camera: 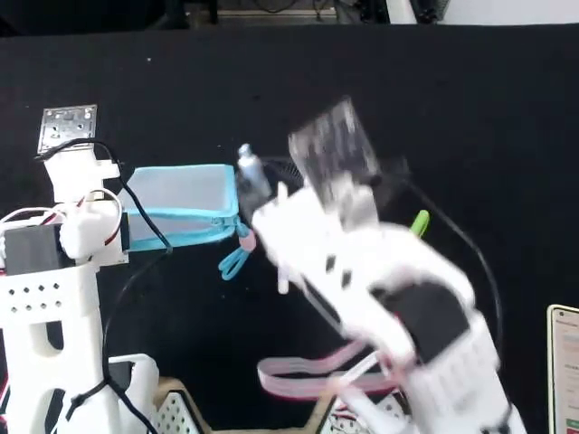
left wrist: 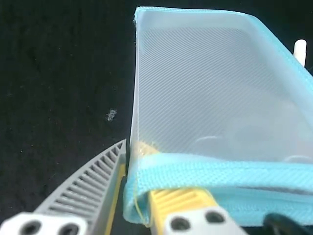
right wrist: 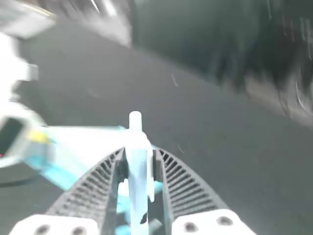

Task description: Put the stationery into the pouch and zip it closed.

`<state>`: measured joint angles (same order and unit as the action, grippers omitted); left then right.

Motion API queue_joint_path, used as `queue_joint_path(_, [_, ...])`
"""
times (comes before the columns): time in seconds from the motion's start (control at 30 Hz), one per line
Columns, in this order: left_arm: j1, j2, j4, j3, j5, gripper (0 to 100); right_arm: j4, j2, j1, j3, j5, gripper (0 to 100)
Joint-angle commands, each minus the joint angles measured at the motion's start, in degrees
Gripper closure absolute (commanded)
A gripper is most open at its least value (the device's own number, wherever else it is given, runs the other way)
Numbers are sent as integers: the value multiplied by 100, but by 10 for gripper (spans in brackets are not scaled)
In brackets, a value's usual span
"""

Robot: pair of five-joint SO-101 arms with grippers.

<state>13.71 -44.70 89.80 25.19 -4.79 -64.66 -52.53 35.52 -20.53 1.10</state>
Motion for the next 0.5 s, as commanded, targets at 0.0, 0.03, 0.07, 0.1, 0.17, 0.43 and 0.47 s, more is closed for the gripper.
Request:
queue_joint_path(0.0, [-31,18,-9,40,79,968,967,-1218,879,-690,-9,987])
queue_joint_path(0.03, [-31,18,-9,40,79,968,1231,-1367,1020,-892,9,987])
queue_joint_path(0.07, [-31,18,-9,40,79,968,1495,-1490,1143,-1112,26,987])
queue_joint_path(0.1, [-31,18,-9,40,79,968,1785,-1578,1240,-1349,35,987])
queue_joint_path(0.17, [-22,18,-9,40,79,968,2444,-1754,1336,-1868,35,987])
queue_joint_path(0.43, [4,18,-9,40,79,968,5046,-2308,1371,-3776,44,987])
queue_joint_path(0.47, [4,18,-9,40,79,968,5319,-2352,1371,-3960,44,987])
